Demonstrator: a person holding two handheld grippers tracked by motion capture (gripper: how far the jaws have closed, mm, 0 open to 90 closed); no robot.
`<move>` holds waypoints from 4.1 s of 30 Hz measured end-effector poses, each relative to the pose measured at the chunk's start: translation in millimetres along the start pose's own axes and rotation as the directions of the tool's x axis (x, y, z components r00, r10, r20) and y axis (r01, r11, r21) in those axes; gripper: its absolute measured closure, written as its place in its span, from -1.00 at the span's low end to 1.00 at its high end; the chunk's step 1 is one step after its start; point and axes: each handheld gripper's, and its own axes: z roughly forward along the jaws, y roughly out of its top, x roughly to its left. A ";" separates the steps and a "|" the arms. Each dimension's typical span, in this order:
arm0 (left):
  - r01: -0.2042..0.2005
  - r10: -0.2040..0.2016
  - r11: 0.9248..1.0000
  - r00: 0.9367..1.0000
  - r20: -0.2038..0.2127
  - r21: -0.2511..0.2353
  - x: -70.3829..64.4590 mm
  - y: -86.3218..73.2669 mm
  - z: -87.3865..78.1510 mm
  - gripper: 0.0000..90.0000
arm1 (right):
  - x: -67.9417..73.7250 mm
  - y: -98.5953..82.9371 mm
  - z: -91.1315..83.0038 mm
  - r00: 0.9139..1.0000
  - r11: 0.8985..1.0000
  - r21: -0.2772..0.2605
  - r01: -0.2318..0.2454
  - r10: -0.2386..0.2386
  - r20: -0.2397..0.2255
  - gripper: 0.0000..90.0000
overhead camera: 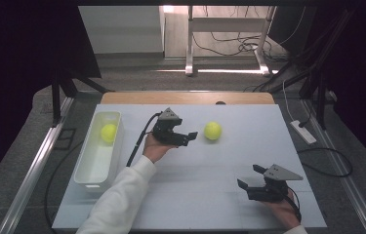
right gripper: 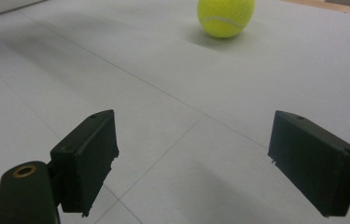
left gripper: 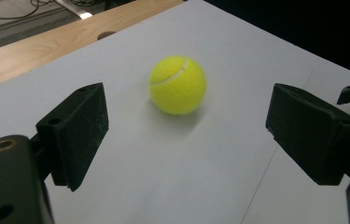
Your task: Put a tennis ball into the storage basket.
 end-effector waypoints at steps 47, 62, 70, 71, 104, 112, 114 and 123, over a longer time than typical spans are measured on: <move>-0.018 0.018 0.997 1.000 0.000 0.081 6.5 12.4 74.0 -0.71 | 0.5 -0.1 3.1 1.000 1.000 -0.002 0.019 -0.019 -0.016 -0.66; -0.019 0.019 0.994 1.000 0.005 0.110 8.2 12.8 94.1 -0.72 | 0.6 -0.4 3.4 1.000 1.000 0.001 0.022 -0.022 -0.020 -0.66; -0.005 0.004 0.993 1.000 0.014 0.115 12.5 9.8 99.5 -0.73 | 0.6 -0.5 3.2 1.000 1.000 0.001 0.023 -0.023 -0.021 -0.66; -0.007 0.005 0.993 1.000 0.016 0.116 12.5 9.8 100.4 -0.73 | 0.6 -0.5 3.2 1.000 1.000 0.001 0.023 -0.023 -0.021 -0.66; -0.005 0.001 0.978 1.000 0.017 0.206 12.7 14.6 134.5 -0.70 | 1.2 -0.4 4.3 0.999 1.000 0.007 0.029 -0.029 -0.024 -0.66; 0.001 -0.007 0.976 1.000 0.027 0.219 11.2 15.0 138.1 -0.43 | 0.4 -0.8 4.2 0.999 0.999 0.016 0.027 -0.027 -0.018 -0.66; -0.001 -0.003 0.975 1.000 0.019 0.222 10.7 15.7 137.8 -0.41 | -0.1 -1.1 3.7 1.000 1.000 0.014 0.025 -0.024 -0.016 -0.66; 0.002 -0.002 0.972 1.000 -0.001 0.234 15.4 17.9 129.4 -0.39 | -0.8 -2.1 1.3 1.000 1.000 0.011 0.022 -0.022 -0.007 -0.66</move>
